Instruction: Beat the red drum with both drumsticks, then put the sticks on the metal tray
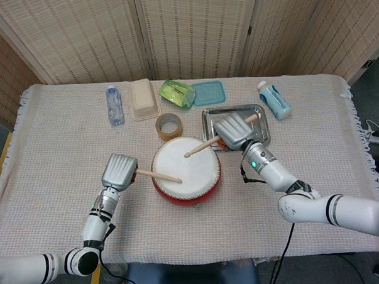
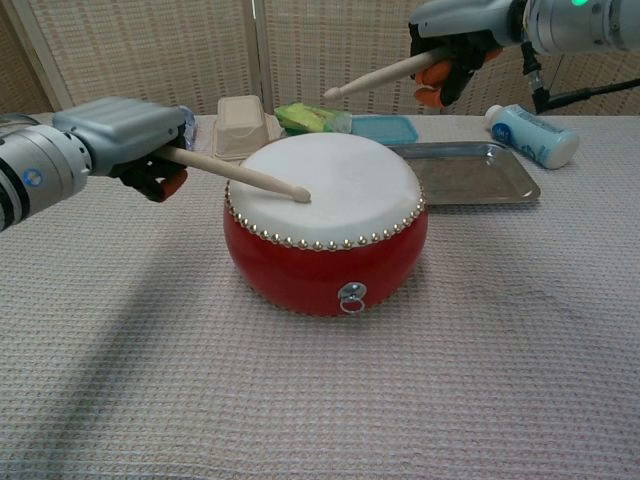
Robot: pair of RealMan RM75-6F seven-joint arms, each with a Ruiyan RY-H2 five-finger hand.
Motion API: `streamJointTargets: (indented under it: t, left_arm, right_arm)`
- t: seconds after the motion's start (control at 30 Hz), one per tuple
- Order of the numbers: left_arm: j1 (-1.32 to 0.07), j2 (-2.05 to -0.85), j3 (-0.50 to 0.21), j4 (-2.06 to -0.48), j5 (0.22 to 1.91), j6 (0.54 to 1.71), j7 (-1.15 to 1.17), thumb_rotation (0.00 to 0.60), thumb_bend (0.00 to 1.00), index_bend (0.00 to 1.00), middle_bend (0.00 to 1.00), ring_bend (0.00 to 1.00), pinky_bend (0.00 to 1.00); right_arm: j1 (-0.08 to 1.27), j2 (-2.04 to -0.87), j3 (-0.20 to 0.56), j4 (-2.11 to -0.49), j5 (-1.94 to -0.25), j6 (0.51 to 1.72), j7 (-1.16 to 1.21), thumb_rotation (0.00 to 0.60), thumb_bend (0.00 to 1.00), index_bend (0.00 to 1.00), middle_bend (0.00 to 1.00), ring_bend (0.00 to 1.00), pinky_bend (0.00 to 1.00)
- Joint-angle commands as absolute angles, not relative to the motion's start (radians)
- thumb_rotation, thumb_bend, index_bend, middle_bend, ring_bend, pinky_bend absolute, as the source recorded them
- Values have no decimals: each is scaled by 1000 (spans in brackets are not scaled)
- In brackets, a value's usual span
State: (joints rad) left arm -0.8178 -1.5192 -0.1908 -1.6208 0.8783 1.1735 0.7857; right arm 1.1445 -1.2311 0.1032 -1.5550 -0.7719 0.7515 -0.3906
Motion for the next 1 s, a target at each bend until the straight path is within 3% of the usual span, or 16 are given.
streamJointTargets:
  t: [0.03,0.2,0.57,0.9,1.0]
  left_arm:
    - [-801,-1472,-221,-1670,896,1201,730,600,661,1000,1000,1000,1000]
    - [-792,-1430,-236,-1715,892,1191,689,600,659,1000,1000,1000,1000]
    - [-826,-1549,-173,-1604,834,1153,778,600,658,1000,1000,1000,1000]
    - [-797,-1452,-238,-1714,884,1225,700,600,658,1000,1000,1000,1000]
    - [-800,-1455,-233,-1710,875,1214,705,600,657,1000,1000,1000,1000]
  right_arm:
    - [1156,-1286,49,-1496,-734,719,-461,600,480,1000,1000,1000,1000]
    - [1178,-1354,-4,-1433,-662,701,-552,600,479,1000,1000,1000,1000]
    - [1128,-1232,124,-1582,-760,790,-411,600,480,1000,1000,1000,1000]
    - [1168,-1377,9,-1404,-657,710,-571,600,480,1000,1000,1000,1000]
    - [1167,-1375,33,-1418,-665,740,-561,600,480,1000,1000,1000,1000]
